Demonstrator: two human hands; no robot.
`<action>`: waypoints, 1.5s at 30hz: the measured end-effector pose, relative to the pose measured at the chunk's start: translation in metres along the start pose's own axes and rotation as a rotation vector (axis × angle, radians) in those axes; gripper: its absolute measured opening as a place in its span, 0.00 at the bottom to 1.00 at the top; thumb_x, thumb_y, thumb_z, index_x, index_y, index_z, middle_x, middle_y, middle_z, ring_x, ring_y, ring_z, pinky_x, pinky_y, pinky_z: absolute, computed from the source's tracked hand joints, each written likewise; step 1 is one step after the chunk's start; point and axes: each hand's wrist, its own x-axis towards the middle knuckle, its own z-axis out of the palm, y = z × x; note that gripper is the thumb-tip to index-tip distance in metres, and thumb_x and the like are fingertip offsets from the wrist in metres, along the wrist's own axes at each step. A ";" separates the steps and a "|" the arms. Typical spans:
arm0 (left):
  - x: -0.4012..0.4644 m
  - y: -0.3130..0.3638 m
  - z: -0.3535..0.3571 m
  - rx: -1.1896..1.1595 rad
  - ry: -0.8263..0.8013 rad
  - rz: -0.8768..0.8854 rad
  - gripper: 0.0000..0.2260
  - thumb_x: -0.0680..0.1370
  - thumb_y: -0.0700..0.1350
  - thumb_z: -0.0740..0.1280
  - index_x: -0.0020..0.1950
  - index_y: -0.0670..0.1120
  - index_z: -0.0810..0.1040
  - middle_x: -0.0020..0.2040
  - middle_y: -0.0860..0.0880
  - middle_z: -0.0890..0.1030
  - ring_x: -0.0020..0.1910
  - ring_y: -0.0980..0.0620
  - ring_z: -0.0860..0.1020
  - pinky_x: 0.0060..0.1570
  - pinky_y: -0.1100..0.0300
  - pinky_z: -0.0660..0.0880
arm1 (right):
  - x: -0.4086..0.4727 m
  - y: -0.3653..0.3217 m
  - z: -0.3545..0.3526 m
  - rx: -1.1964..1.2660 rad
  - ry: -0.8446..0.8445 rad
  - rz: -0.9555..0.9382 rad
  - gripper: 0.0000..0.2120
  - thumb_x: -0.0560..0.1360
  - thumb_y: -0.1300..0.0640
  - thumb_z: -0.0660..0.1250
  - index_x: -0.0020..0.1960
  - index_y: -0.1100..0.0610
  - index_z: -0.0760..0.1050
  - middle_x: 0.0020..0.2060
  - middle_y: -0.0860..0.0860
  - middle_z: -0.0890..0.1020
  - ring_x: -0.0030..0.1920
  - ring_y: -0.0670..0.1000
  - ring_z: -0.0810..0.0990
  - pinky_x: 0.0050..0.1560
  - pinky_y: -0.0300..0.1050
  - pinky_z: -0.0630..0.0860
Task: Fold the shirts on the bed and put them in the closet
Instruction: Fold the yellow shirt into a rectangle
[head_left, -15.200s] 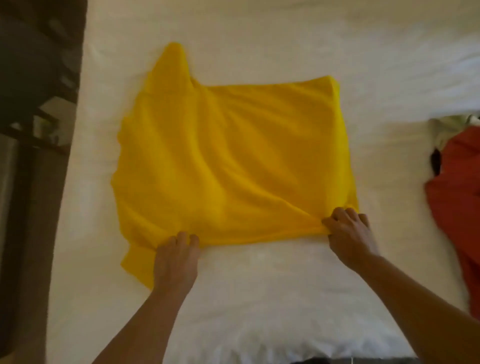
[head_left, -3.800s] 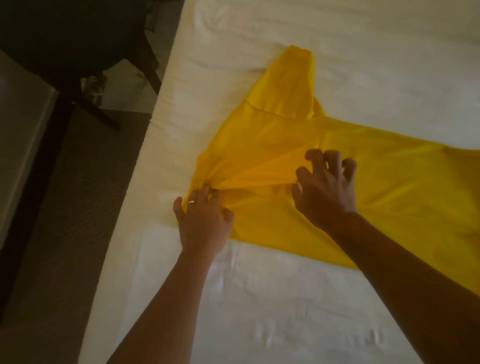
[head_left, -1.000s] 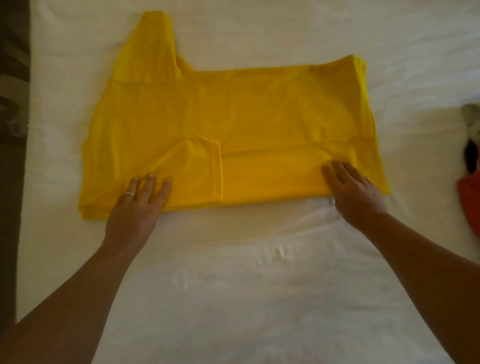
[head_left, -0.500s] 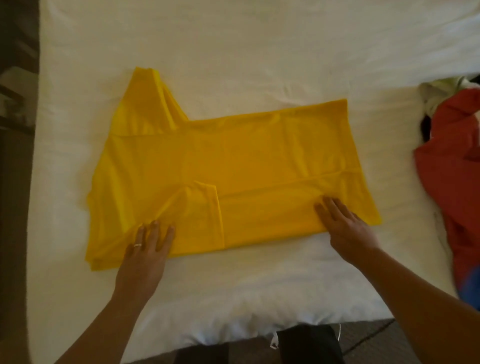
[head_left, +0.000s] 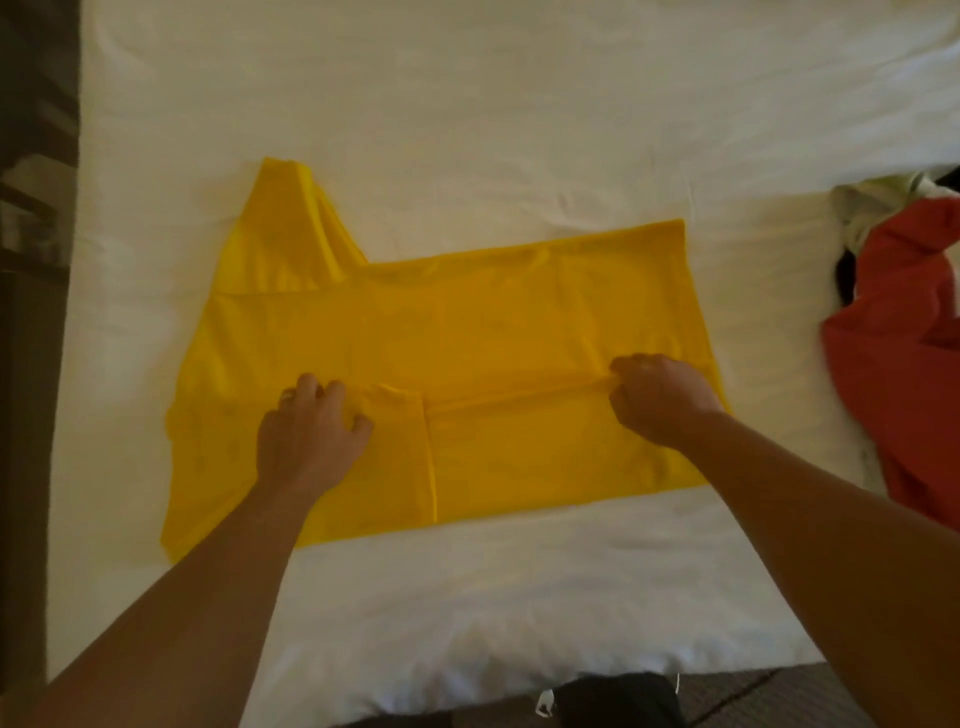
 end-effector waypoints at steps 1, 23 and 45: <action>0.012 0.006 -0.005 -0.034 0.021 0.002 0.13 0.75 0.51 0.72 0.53 0.44 0.79 0.52 0.39 0.75 0.52 0.35 0.77 0.45 0.43 0.75 | 0.010 -0.001 -0.006 0.024 0.038 -0.002 0.12 0.79 0.56 0.62 0.60 0.57 0.75 0.58 0.59 0.80 0.58 0.63 0.80 0.51 0.53 0.76; 0.163 0.045 -0.026 0.207 0.220 0.192 0.11 0.71 0.35 0.71 0.51 0.45 0.81 0.50 0.40 0.78 0.55 0.36 0.75 0.56 0.43 0.59 | 0.143 0.018 -0.058 -0.146 0.281 0.115 0.13 0.75 0.64 0.64 0.59 0.61 0.75 0.57 0.61 0.74 0.58 0.65 0.75 0.53 0.57 0.71; 0.000 0.021 0.028 0.206 0.349 0.371 0.05 0.69 0.39 0.67 0.44 0.46 0.76 0.40 0.43 0.75 0.35 0.39 0.76 0.39 0.47 0.64 | -0.013 0.046 0.023 -0.197 0.370 0.196 0.06 0.65 0.71 0.69 0.41 0.64 0.77 0.43 0.65 0.76 0.46 0.66 0.75 0.43 0.59 0.71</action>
